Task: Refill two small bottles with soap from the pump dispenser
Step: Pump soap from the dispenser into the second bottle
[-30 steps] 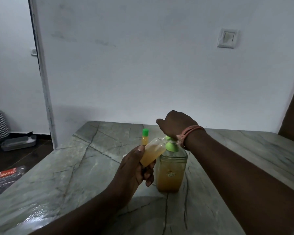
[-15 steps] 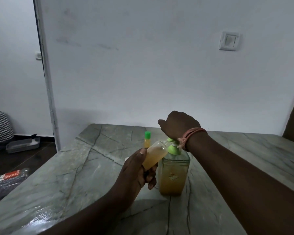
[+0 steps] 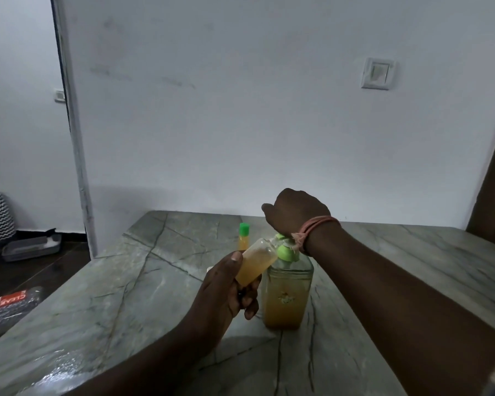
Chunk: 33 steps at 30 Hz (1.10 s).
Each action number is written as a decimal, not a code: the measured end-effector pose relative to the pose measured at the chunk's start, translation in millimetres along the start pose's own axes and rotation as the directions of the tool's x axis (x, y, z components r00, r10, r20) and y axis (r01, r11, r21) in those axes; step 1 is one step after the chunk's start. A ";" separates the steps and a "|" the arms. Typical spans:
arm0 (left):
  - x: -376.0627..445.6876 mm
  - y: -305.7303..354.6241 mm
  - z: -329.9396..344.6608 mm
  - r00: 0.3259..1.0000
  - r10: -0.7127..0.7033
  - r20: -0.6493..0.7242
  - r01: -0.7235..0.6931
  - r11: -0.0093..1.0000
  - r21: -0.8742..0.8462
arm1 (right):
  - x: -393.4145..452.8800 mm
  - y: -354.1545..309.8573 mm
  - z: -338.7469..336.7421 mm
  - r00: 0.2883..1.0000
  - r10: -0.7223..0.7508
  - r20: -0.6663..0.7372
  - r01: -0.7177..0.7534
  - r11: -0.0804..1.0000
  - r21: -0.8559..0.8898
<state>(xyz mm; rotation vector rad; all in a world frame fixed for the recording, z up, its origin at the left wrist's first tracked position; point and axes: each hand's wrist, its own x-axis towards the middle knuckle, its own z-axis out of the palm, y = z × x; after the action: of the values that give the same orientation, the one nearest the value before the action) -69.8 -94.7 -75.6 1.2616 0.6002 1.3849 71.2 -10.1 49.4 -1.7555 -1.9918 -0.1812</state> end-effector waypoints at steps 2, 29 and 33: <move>-0.1 -0.2 0.2 1.000 -0.005 0.007 0.005 1.000 0.002 | -0.8 1.2 1.4 1.000 0.010 0.009 -0.010 1.000 -0.007; -2.4 1.0 -0.9 0.999 0.006 0.035 -0.007 1.000 0.030 | 8.7 0.2 2.3 0.996 -0.084 0.037 0.087 0.994 -0.067; -0.6 -0.8 -1.4 0.999 0.012 0.043 -0.012 1.000 0.001 | 7.1 4.4 8.2 0.997 -0.051 0.049 0.050 0.999 0.011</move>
<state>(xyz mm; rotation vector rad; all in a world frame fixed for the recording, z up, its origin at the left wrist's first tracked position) -70.9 -94.7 -77.0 1.2943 0.5647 1.3639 72.8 0.4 44.4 -1.7201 -2.0700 -0.1453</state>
